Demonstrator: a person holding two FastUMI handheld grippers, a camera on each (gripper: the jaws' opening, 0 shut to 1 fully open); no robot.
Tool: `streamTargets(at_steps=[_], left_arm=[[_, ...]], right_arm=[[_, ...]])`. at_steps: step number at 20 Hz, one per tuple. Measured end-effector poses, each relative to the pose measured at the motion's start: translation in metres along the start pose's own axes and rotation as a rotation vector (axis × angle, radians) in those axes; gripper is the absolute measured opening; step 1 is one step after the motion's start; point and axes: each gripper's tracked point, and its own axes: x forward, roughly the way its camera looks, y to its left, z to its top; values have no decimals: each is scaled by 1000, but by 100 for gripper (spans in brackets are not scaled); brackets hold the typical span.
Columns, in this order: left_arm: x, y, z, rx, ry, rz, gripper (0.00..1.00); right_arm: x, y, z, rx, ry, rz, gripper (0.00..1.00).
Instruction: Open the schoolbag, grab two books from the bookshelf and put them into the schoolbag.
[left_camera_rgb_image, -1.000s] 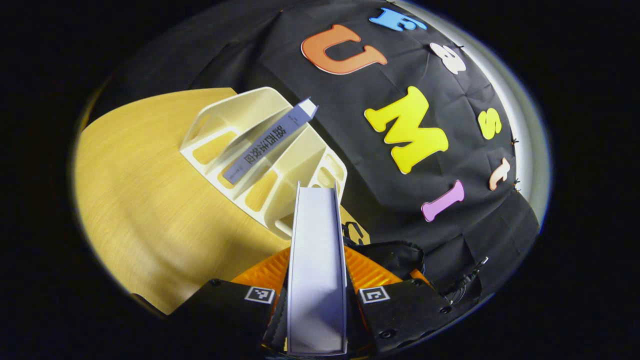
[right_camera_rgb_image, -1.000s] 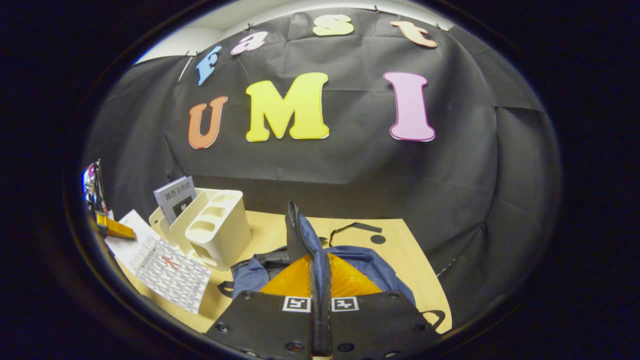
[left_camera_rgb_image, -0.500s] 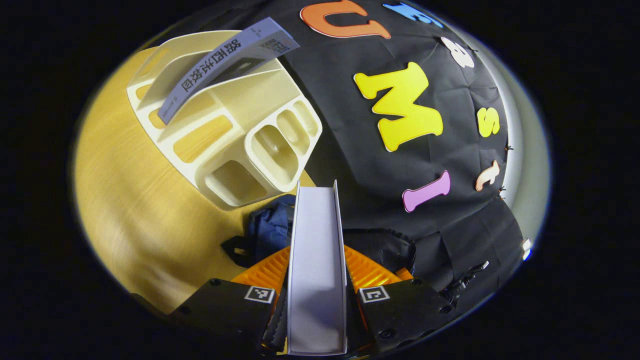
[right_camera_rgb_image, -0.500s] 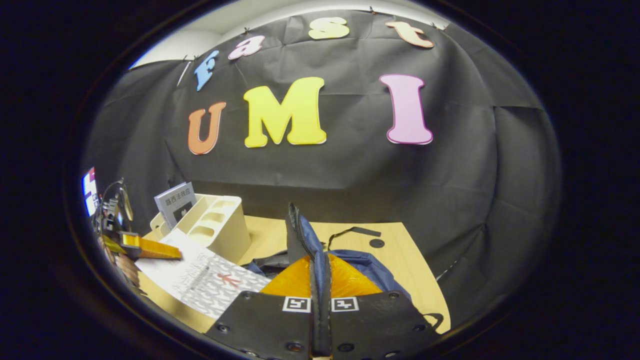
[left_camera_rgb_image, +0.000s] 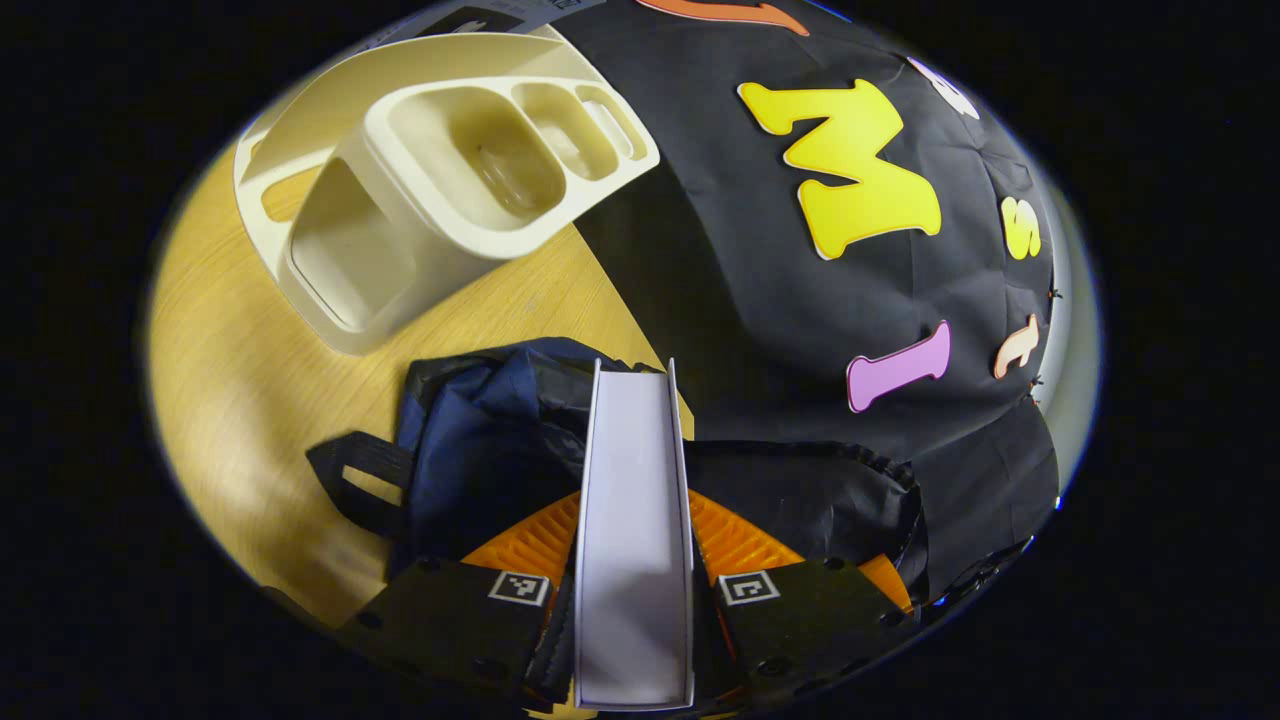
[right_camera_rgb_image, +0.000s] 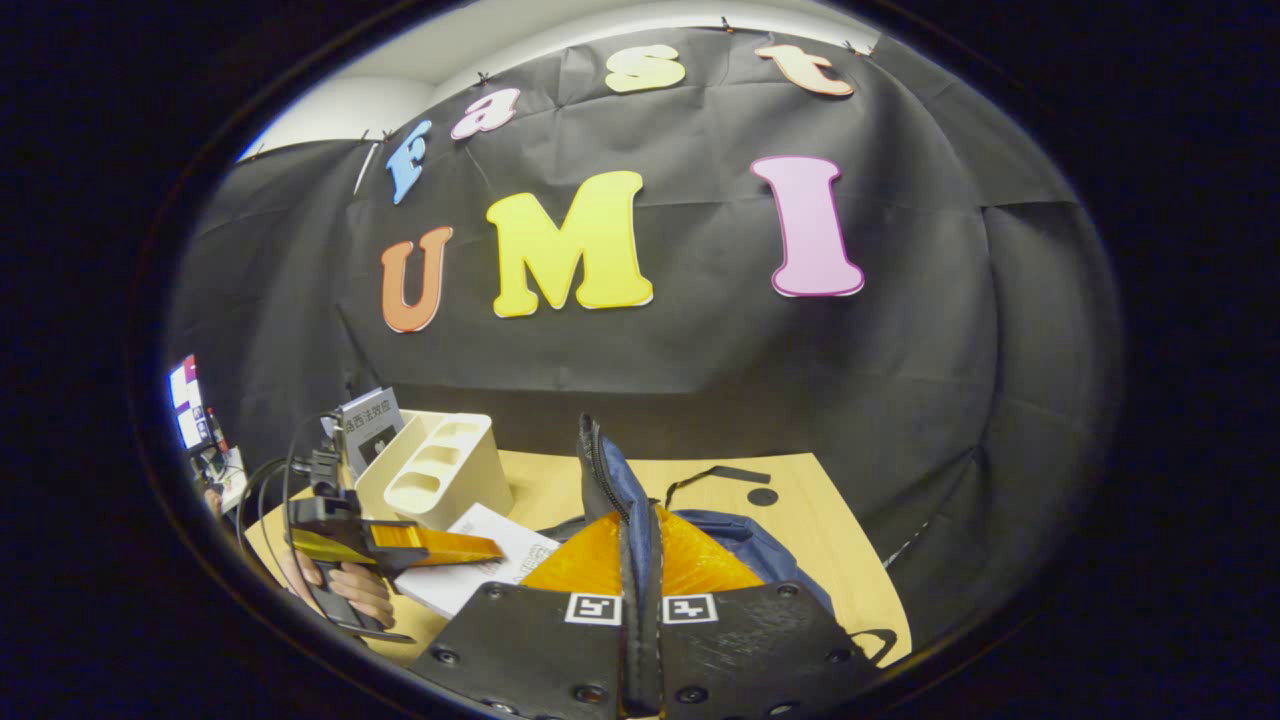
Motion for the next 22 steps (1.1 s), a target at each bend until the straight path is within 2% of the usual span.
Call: streamTargets(at_steps=[5, 6, 8, 9, 13, 14, 15, 16, 17, 18, 20, 21, 22], left_arm=[[40, -8, -16, -44, -13, -36, 48], [45, -8, -19, -31, -21, -37, 47], [62, 1, -30, 77, -53, 0, 48], [66, -4, -36, 95, -63, -4, 47], [92, -10, -64, 129, -78, -20, 49], [96, -8, -71, 122, -86, -22, 54], [97, -7, -70, 121, -109, -24, 49], [98, -6, -69, 133, -127, -23, 55], [99, -3, -72, 147, -129, -13, 51], [101, 4, -74, 161, -118, 19, 52], [104, 24, -78, 196, -74, 95, 64], [103, 24, -78, 186, -64, 83, 84], [100, 23, -77, 189, -51, 87, 80]], right_arm=[[-7, -3, 5, -22, -26, 28, 0], [-8, -4, 5, -23, -30, 34, 0], [-9, -6, 5, -14, -37, 43, 0], [-9, -8, 4, -8, -40, 45, 0], [-16, -12, 8, 1, -56, 46, 0], [-17, -12, 9, -3, -61, 46, 0], [-18, -14, 7, -4, -61, 41, 0], [-17, -15, 4, -3, -56, 36, 0], [-18, -15, 2, -4, -48, 33, 0], [-16, -16, -2, 0, -42, 31, 0], [-17, -16, -4, 4, -37, 29, 0], [-17, -17, -6, 4, -36, 24, 0], [-18, -20, -10, 6, -28, 18, 1]])
